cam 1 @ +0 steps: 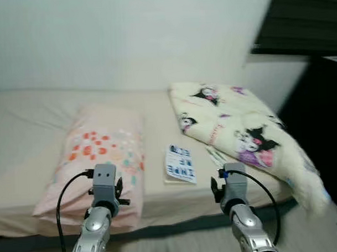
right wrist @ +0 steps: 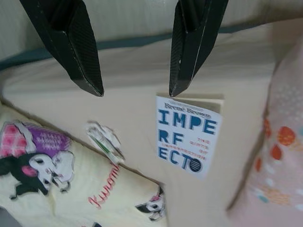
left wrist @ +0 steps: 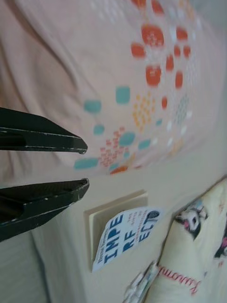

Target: Clean up the room

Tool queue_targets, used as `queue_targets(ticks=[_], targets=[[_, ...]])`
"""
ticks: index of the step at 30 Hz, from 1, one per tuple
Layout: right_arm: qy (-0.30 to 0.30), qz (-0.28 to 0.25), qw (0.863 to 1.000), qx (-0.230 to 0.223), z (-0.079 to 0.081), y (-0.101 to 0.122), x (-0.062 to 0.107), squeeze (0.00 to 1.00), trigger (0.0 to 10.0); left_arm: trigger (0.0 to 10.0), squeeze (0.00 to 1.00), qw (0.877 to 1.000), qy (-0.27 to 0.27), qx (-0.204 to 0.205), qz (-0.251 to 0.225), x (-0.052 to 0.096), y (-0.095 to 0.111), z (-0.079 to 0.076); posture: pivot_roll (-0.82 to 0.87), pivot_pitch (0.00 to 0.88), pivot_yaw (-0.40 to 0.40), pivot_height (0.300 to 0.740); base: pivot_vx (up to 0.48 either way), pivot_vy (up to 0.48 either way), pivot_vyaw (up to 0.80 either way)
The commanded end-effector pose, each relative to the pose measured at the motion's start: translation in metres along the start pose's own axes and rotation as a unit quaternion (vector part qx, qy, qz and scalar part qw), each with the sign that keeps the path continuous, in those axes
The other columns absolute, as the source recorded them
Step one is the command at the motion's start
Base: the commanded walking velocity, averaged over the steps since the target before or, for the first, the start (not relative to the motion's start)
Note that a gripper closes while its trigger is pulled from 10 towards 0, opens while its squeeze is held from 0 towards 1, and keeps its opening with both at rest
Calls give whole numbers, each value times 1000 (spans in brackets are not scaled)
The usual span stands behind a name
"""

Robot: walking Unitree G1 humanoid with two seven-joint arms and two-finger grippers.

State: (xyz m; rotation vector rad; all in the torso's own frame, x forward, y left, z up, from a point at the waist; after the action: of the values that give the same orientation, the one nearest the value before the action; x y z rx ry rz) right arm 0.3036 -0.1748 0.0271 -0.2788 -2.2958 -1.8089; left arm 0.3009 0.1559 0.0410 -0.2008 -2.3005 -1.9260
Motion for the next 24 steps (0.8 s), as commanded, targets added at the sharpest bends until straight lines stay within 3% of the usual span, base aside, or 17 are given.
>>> queue_targets(ticks=[1, 24], targets=[[12, 1, 1000, -1, -1, -1, 0, 0, 10000, 10000, 0, 1000, 6, 0, -1, 1, -1, 0, -13, 3, -86, 740, 0, 0, 0], [15, -8, 1000, 10, -2, 5, -4, 0, 10000, 10000, 0, 999, -10, 19, -29, 0, 8, -4, -16, 0, -102, 740, 0, 0, 0]])
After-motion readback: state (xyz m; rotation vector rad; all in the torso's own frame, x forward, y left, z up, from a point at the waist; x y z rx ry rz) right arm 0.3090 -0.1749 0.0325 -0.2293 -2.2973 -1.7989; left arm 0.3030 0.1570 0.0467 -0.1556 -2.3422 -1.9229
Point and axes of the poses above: a point about 5 cm out from each wrist's last joint towards the gripper, its own x axis pointing back from the gripper into the wrist, its own y axis along the axis of the wrist's last joint, z = x × y, the point moved 1 cm from there along -x, pointing out of the wrist towards the gripper, and after that the axes turned 11 degrees about x, right-handed, at the moved point
